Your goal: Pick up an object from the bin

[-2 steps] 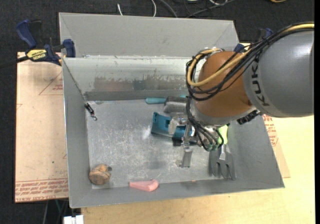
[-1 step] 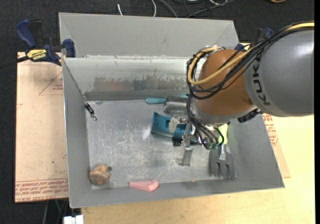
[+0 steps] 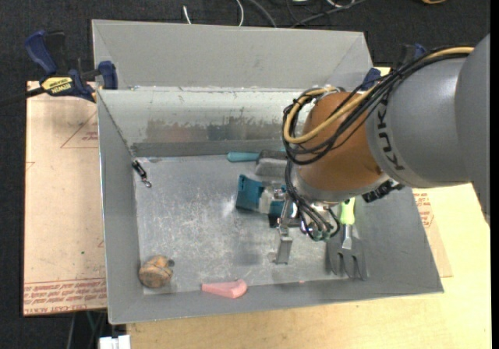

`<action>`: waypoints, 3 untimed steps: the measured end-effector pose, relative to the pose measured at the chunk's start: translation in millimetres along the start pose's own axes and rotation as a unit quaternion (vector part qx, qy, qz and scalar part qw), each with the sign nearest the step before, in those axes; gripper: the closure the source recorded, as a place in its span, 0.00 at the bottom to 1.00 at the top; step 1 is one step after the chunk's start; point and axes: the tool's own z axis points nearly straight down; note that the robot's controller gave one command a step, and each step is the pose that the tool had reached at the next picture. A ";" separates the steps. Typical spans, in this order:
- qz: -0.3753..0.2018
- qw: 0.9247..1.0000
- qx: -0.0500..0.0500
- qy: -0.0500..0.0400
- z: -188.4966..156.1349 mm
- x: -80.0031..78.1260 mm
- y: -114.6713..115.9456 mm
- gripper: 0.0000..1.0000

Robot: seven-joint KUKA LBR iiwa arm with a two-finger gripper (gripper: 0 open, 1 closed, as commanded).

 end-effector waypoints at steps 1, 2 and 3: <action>-0.009 1.000 -0.001 -0.001 21.1 -15.6 2.2 0.00; -0.029 1.000 -0.007 0.000 36.8 -64.1 -24.9 0.00; 0.063 0.998 -0.003 -0.003 40.2 -91.8 -89.4 0.00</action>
Offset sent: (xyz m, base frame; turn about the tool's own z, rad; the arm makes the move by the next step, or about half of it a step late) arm 0.0634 -0.0383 -0.0441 -0.0531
